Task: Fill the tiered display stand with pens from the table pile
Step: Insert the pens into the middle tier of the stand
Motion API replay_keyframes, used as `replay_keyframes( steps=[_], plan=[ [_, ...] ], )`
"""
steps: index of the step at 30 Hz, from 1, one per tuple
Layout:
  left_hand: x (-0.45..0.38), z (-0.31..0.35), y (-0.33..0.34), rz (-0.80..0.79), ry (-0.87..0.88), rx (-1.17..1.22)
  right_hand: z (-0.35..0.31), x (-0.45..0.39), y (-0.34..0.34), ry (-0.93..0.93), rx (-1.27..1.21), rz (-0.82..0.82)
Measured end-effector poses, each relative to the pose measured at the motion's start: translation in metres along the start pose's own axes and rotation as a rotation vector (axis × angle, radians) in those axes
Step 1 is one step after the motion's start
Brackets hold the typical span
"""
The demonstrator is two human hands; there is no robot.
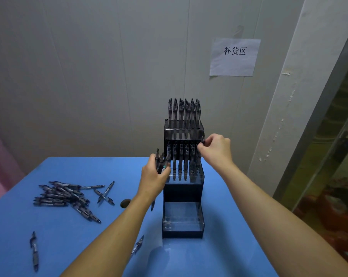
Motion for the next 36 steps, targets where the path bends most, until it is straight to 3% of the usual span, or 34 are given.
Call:
replay_keyframes(
  steps=[19, 26, 28, 33, 36],
  plan=[
    [0.005, 0.015, 0.000, 0.002, 0.021, 0.027, 0.037, 0.012, 0.046, 0.123, 0.131, -0.224],
    [0.003, 0.016, 0.002, -0.004, 0.012, 0.023, 0.028, 0.013, 0.033, 0.089, 0.327, -0.277],
    [0.003, 0.018, 0.005, -0.014, 0.010, 0.035, 0.015, 0.014, 0.031, 0.041, 0.230, -0.320],
    [0.005, 0.034, 0.022, -0.076, 0.025, 0.079, -0.014, 0.037, 0.046, 0.051, -0.459, -0.554],
    [0.000, 0.042, 0.028, -0.085, 0.037, 0.089, -0.010, 0.036, 0.052, 0.057, -0.533, -0.541]
  ],
)
Point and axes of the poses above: each hand's wrist, its own x-axis away from the middle knuckle, its own y-axis out of the palm, z = x × y, the point moved 10 cm from there along -x, towards the middle knuckle, and after that the axes turned 5 degrees about -y, right-handed, at the moved point
